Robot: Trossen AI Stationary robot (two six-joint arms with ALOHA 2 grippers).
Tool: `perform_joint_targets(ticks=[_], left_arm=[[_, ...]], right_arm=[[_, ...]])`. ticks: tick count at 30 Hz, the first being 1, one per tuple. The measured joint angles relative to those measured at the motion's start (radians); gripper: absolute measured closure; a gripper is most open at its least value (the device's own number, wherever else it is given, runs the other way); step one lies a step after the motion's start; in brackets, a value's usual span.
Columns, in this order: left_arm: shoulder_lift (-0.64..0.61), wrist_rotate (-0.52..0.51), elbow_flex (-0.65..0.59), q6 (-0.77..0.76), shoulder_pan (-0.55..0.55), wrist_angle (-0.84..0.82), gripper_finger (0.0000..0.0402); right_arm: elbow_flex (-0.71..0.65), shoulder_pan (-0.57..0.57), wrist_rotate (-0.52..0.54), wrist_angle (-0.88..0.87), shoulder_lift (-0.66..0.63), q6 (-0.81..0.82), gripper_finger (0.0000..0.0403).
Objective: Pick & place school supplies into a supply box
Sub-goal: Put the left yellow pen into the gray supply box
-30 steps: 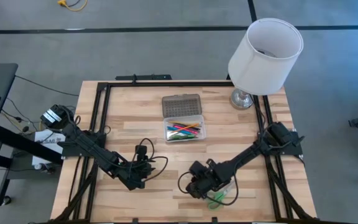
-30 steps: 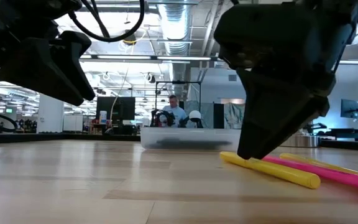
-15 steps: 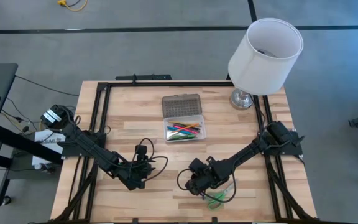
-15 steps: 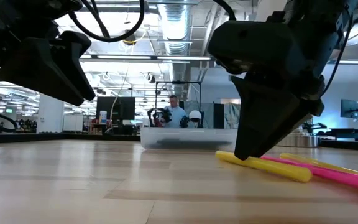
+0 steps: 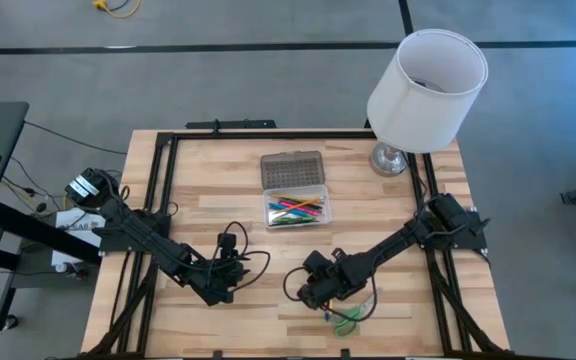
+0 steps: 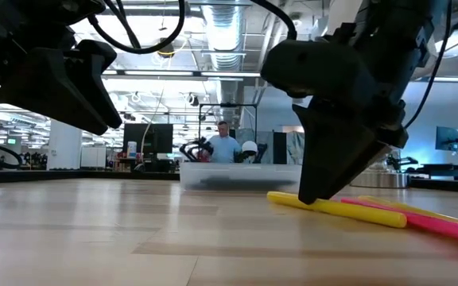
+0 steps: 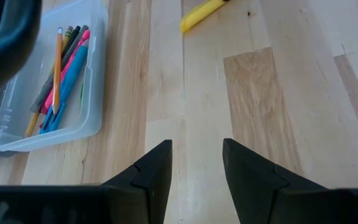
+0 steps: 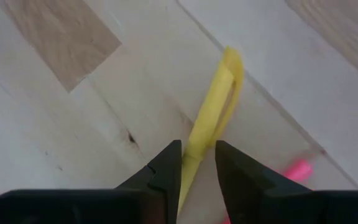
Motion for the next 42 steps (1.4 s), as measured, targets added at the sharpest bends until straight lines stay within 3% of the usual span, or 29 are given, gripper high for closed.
perform_joint_targets(ticks=[11, 16, 22, 42], left_arm=[[0.0, 0.0, 0.0, 0.0, 0.0, 0.0, 0.0264], [0.0, 0.001, 0.0, 0.0, 0.0, 0.0, 0.0264], [0.0, 0.002, 0.0, 0.0, 0.0, -0.002, 0.0264], [0.0, 0.003, 0.0, -0.014, 0.0, -0.012, 0.0264]], right_arm=[[0.005, -0.017, -0.014, 0.006, 0.025, -0.004, 0.0334], [0.01, -0.044, -0.089, -0.01, 0.057, -0.035, 0.0335], [0.011, -0.069, -0.095, -0.02, 0.054, -0.056, 0.0335], [0.096, -0.093, -0.133, -0.101, 0.06, -0.436, 0.0377]])
